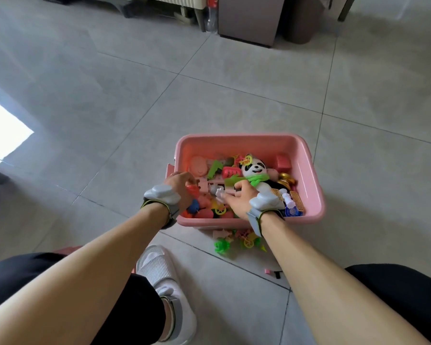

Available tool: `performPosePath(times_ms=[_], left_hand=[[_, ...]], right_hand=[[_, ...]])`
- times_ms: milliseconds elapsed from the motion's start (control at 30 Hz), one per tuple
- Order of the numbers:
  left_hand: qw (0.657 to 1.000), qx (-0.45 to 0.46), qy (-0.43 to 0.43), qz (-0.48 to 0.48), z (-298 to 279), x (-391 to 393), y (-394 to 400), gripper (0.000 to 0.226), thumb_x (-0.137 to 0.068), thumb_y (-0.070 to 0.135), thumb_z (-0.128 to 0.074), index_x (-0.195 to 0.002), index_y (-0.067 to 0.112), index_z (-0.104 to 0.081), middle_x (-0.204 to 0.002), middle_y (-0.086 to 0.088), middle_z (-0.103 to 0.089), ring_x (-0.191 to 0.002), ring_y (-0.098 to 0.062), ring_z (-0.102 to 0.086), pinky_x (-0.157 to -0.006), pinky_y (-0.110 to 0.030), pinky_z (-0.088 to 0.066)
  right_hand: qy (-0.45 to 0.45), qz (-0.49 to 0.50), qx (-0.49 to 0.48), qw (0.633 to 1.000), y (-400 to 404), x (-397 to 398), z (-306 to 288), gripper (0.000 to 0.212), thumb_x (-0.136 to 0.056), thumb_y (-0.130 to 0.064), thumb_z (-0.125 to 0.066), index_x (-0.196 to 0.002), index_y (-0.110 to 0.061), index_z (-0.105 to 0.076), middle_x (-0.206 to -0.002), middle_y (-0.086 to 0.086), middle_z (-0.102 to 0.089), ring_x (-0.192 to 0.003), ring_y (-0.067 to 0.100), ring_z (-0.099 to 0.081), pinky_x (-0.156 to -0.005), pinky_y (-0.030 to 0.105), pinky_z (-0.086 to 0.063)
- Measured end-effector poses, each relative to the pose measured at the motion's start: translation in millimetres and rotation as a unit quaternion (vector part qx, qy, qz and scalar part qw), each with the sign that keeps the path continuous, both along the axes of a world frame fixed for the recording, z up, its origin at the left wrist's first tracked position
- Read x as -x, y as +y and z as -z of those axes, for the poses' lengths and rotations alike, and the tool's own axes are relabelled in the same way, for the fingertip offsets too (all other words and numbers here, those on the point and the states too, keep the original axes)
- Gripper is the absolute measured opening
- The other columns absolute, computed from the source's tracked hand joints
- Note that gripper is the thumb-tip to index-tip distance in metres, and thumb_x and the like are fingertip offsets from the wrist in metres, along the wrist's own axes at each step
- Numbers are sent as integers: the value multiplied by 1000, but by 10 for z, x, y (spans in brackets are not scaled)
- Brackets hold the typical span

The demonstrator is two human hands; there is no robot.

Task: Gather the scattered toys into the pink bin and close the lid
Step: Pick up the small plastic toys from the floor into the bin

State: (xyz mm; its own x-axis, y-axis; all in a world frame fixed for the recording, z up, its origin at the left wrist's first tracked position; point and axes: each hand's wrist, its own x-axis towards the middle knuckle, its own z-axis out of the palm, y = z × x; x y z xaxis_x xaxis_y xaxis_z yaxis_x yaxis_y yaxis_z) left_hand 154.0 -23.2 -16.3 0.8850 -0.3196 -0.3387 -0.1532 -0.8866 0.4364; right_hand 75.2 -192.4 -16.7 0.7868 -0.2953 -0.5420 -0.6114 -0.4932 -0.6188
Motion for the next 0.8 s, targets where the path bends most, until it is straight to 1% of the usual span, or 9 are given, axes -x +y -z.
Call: performPosePath(times_ms=[67, 133, 200, 267, 400, 467, 567, 700, 800], left_hand=[[998, -53, 1, 36, 42, -47, -29, 41, -81, 8, -61, -119, 21, -63, -131, 2, -49, -116, -25, -51, -89, -29, -47], [994, -82, 3, 71, 71, -45, -70, 39, -80, 13, -64, -119, 18, -65, -128, 1, -51, -115, -25, -49, -94, -31, -48], [991, -92, -5, 92, 106, -35, -79, 35, -80, 18, -63, -115, 18, -66, -124, -2, -55, -113, -25, -50, -95, -36, -48], [993, -79, -8, 87, 112, 21, -93, 34, -83, 21, -63, -117, 17, -65, -125, -2, -56, -115, -27, -51, -96, -37, -48], [997, -35, -34, 66, 115, 211, -96, 29, -86, 20, -60, -115, 19, -65, -117, -1, -58, -107, -25, -55, -85, -31, -48], [998, -6, -31, 56, 101, 346, -80, 21, -85, 17, -57, -103, 24, -66, -104, 5, -56, -94, -20, -56, -78, -30, -50], [995, 33, -55, 79, 108, 589, -72, 13, -83, 17, -55, -84, 27, -63, -87, 7, -62, -79, -19, -61, -69, -33, -55], [992, 55, -48, 99, 173, 931, -100, 12, -84, 16, -60, -91, 20, -68, -83, 2, -65, -74, -23, -61, -64, -31, -52], [990, 68, -41, 116, 272, 1114, -111, 11, -83, 13, -60, -88, 15, -69, -82, -3, -67, -73, -27, -62, -63, -35, -52]], right_hand=[[34, -19, 21, 999, 19, -8, 30, 36, -94, -38, -54, -110, -7, -45, -94, 4, -46, -81, 22, -46, -71, 30, -35], [46, -37, 33, 998, 0, 19, 10, 26, -93, -26, -54, -96, 0, -55, -90, 15, -57, -78, 29, -56, -69, 35, -42], [36, -50, 42, 997, -11, 45, -47, 34, -95, -22, -53, -115, 4, -60, -115, 20, -63, -103, 33, -61, -84, 35, -47], [12, -56, 54, 997, -33, 101, -82, 31, -95, -25, -52, -120, -7, -60, -122, 11, -61, -103, 26, -58, -83, 28, -44], [-29, -39, 58, 997, -22, 225, -65, 17, -89, -31, -57, -101, -22, -64, -111, -1, -65, -94, 19, -60, -79, 26, -47], [-38, -37, 62, 997, -8, 341, -92, 13, -86, -33, -58, -96, -26, -65, -103, -6, -66, -93, 19, -62, -78, 27, -50], [-21, -63, 75, 995, -3, 563, -102, 14, -87, -31, -58, -97, -29, -66, -95, -6, -63, -90, 18, -60, -73, 25, -45], [6, -44, 51, 998, -46, 867, -46, 9, -85, -22, -57, -92, -26, -62, -100, 0, -67, -92, 21, -64, -85, 32, -53], [28, -43, 68, 996, -109, 1090, 10, 10, -85, -30, -61, -94, -28, -63, -101, -3, -67, -91, 19, -63, -81, 32, -53]])
